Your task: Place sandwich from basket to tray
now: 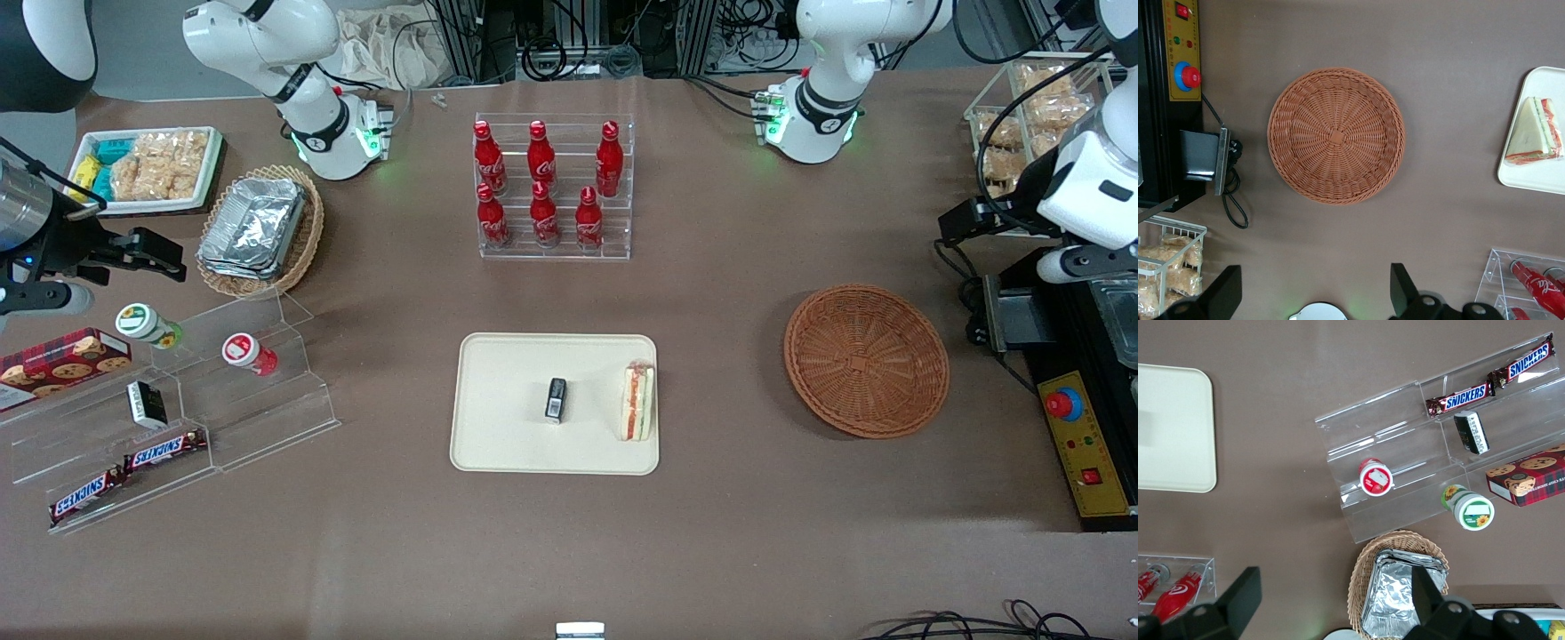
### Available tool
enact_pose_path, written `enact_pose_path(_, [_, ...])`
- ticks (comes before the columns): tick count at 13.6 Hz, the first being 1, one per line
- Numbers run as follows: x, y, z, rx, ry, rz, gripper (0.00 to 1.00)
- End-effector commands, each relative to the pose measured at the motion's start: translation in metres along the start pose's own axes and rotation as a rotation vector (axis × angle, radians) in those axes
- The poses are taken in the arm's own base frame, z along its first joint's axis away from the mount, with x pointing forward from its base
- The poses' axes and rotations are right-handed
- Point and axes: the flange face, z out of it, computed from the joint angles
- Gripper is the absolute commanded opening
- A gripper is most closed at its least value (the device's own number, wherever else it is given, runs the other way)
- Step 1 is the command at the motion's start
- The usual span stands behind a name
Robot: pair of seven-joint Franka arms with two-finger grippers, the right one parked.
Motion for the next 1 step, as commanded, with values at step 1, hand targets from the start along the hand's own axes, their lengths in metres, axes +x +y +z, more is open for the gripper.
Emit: enact_pose_path(1, [-0.0066,-0.0001,-0.0003,-0.010,-0.013,0.015,1.00])
